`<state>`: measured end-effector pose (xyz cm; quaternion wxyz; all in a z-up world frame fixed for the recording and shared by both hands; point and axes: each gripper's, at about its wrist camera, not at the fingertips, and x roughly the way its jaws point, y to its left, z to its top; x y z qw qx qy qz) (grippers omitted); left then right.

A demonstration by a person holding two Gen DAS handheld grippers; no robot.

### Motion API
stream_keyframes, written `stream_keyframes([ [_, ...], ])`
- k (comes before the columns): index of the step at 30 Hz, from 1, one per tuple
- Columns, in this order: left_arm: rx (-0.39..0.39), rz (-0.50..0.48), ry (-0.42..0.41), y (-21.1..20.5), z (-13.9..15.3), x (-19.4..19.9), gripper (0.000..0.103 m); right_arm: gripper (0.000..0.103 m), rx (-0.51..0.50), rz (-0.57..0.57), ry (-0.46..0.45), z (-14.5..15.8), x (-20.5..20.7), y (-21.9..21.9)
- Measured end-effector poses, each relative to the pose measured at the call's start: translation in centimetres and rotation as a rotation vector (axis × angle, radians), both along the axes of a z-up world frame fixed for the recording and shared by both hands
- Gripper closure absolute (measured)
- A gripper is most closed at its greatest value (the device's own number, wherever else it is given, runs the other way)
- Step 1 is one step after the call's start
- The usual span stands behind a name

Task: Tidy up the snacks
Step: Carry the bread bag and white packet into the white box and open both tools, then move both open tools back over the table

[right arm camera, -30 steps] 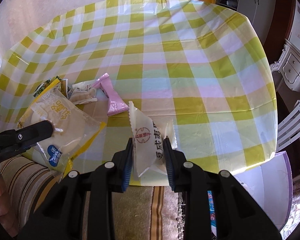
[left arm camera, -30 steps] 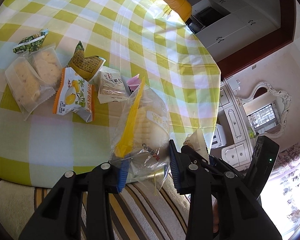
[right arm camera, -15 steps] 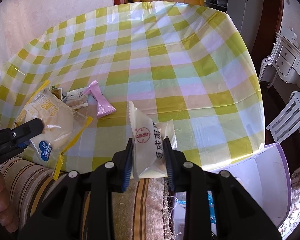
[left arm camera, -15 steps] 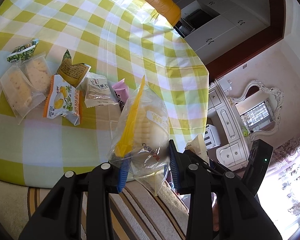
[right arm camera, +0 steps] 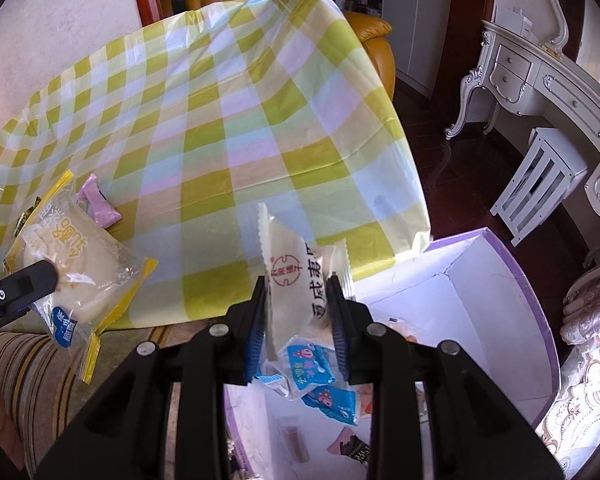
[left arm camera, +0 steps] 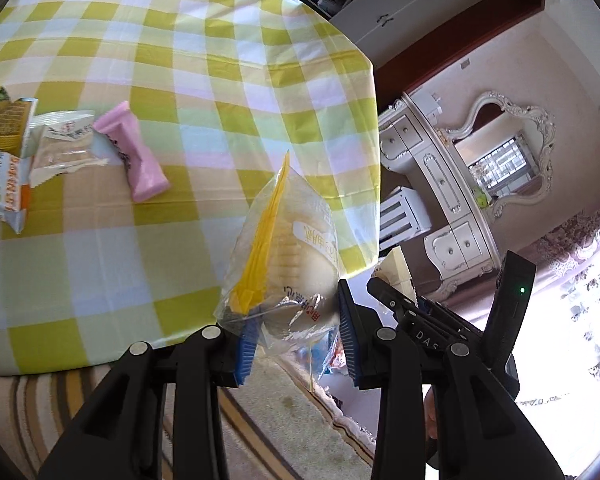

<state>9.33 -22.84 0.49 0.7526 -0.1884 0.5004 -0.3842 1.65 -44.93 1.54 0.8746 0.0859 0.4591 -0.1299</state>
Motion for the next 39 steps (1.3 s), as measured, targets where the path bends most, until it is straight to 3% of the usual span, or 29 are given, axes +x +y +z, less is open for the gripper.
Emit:
stream_keyframes([
  [9,0.154,-0.343,0.115,-10.9,-3.0,-3.5,0.069,0.074,0.009,-0.134,0.064,-2.9,-3.6,-5.5],
  [14,0.264,-0.559,0.107,-15.6,-4.5,-6.7,0.069,0.074,0.009,-0.208,0.143,-5.8,-5.3,-8.0],
  [19,0.31,-0.648,0.099,-17.1,-5.4,-8.4,0.068,0.074,0.014,-0.27,0.212,-8.0,-6.9,-9.4],
  [22,0.335,-0.653,0.109,-17.3,-5.9,-8.4,0.068,0.073,0.023,-0.306,0.251,-9.0,-7.5,-9.9],
  [25,0.332,-0.659,0.102,-17.3,-5.7,-8.4,0.06,0.071,0.025,-0.345,0.275,-9.5,-8.1,-10.4],
  [26,0.33,-0.659,0.094,-17.2,-5.5,-8.4,0.051,0.066,0.026,-0.359,0.281,-9.5,-8.2,-10.5],
  [27,0.324,-0.656,0.085,-17.3,-5.3,-8.2,0.044,0.055,0.023,-0.372,0.283,-9.5,-8.3,-10.5],
  [30,0.294,-0.625,0.052,-16.5,-4.3,-7.8,0.036,0.036,0.005,-0.395,0.273,-8.6,-8.4,-10.3],
  [33,0.269,-0.549,0.004,-15.0,-3.1,-7.0,0.032,0.026,0.01,-0.404,0.251,-7.5,-7.9,-9.8],
  [39,0.309,-0.323,-0.143,-10.8,-0.7,-4.3,0.03,0.026,0.085,-0.39,0.15,-4.5,-5.8,-7.5],
])
